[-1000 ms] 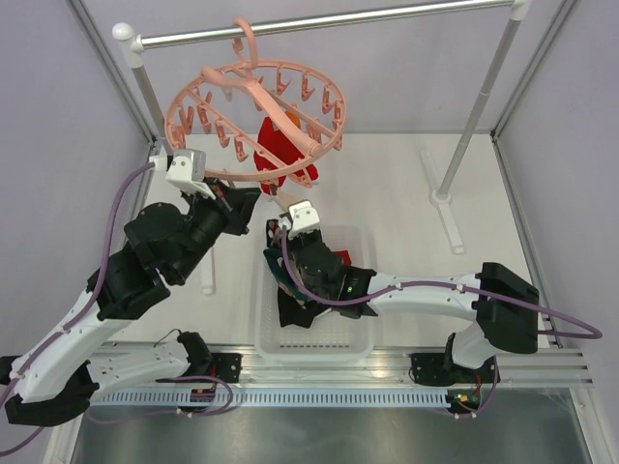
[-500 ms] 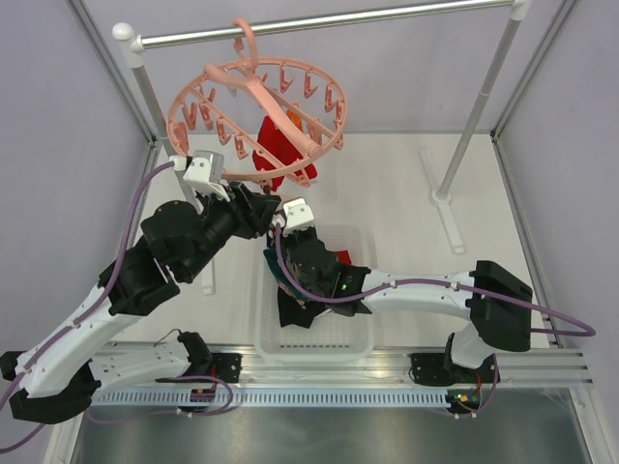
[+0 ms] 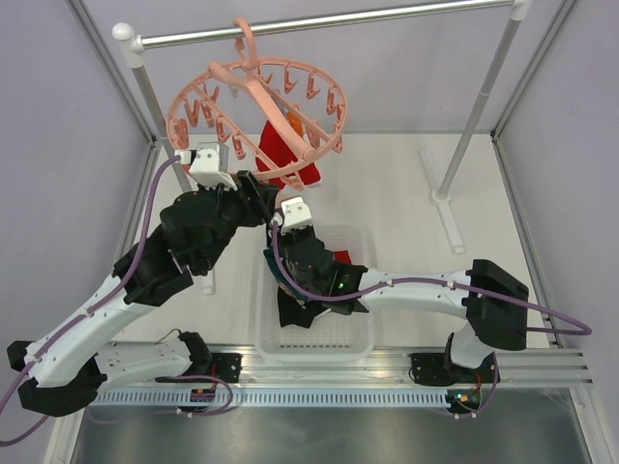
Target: Remove the socks clipped to the hanger
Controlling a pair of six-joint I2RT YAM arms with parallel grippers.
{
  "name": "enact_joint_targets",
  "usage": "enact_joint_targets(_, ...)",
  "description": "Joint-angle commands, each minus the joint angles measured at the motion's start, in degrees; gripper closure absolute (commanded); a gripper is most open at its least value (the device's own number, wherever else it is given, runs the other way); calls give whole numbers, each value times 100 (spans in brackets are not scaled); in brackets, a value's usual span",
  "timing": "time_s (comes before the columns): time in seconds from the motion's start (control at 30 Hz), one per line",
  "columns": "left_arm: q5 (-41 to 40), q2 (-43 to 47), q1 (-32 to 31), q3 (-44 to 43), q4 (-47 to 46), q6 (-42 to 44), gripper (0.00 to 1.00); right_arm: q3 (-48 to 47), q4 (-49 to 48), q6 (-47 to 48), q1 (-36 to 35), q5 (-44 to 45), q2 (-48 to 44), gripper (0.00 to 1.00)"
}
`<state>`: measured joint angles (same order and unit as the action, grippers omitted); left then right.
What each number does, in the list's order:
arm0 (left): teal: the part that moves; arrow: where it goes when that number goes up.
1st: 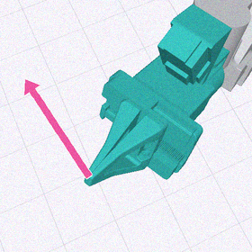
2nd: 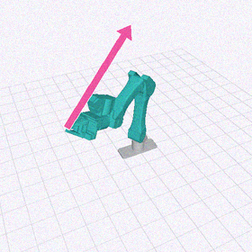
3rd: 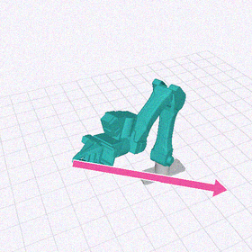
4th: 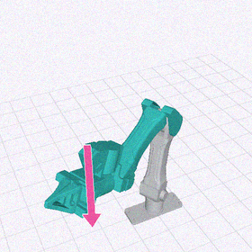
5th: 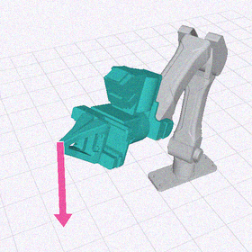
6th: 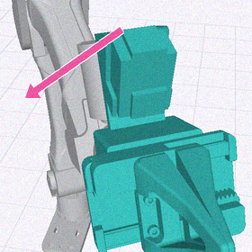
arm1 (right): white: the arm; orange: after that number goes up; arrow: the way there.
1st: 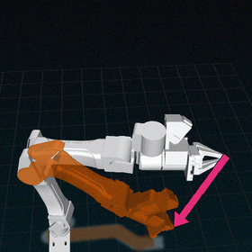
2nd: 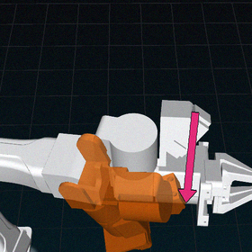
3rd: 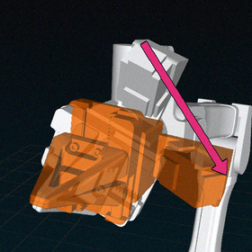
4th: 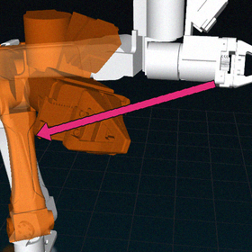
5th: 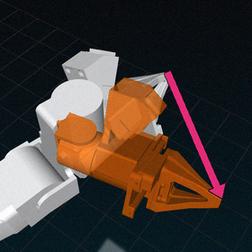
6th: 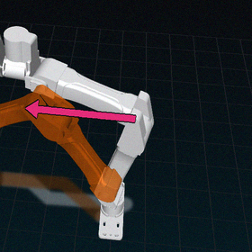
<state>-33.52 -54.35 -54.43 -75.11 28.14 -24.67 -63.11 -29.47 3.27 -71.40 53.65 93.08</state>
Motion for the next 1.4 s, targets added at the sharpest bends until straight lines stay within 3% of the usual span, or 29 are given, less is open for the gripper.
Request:
enact_joint_targets(0.0, -392, -102, 3, -311, -204, 199, 40, -289, -102, 51, 3, 163, 70, 99)
enact_joint_targets(0.6, -788, -278, 3, -417, -520, 541, 47, -289, -85, 60, 3, 225, 123, 99)
enact_joint_targets(1.0, -806, -340, 3, -522, -520, 656, 72, -96, -94, 25, -6, 287, -9, 99)
enact_joint_targets(1.2, -726, -340, 3, -540, -512, 682, 96, 79, -94, -45, 12, 313, -176, 99)
enact_joint_targets(1.37, -630, -322, 3, -557, -511, 674, 98, 431, -59, -273, 73, 348, -474, 99)
